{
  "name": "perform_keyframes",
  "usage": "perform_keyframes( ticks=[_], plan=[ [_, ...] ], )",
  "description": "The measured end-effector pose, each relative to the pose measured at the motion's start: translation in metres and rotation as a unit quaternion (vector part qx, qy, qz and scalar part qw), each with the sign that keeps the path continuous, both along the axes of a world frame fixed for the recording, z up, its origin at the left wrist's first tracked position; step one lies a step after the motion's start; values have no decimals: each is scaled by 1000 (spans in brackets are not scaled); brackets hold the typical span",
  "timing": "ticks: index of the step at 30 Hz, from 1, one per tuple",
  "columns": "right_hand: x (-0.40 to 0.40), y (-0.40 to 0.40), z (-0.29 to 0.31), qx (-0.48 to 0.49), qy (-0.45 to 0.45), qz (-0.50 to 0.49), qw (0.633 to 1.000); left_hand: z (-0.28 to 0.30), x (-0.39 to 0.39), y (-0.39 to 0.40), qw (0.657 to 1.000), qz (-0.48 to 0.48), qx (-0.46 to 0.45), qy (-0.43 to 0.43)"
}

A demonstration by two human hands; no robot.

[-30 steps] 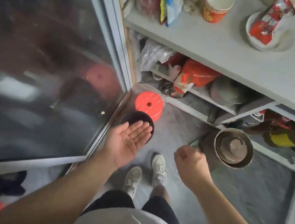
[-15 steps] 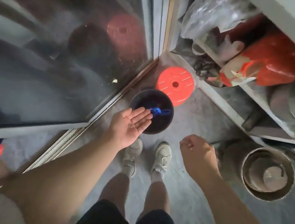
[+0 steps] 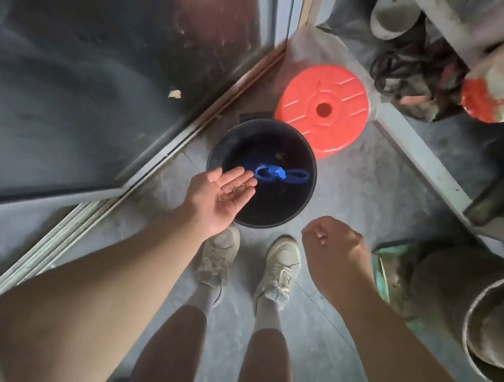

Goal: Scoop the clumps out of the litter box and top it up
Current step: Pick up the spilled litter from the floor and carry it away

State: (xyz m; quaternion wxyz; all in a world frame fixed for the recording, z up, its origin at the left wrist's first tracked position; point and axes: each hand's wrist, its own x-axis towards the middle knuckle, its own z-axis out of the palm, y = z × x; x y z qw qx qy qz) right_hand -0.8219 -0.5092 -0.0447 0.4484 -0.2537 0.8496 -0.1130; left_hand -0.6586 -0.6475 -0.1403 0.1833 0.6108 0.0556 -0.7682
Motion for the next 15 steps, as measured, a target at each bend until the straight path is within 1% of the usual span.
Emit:
perform_keyframes(
  ticks=[4,6,9,15],
  plan=[
    [6,-4,-12,7,-23,-10,1000,-10,0,-1,1000,1,14,22],
    [10,-6,-12,6,-35,-18,999,-5,0,-4,999,-13,14,41],
    [16,-11,-7,-1,-45,-20,999,9,-1,-9,999,-21,13,48],
    [36,-30,1,-61,-56,-35,996,29,-5,-15,998,-9,12,54]
  ],
)
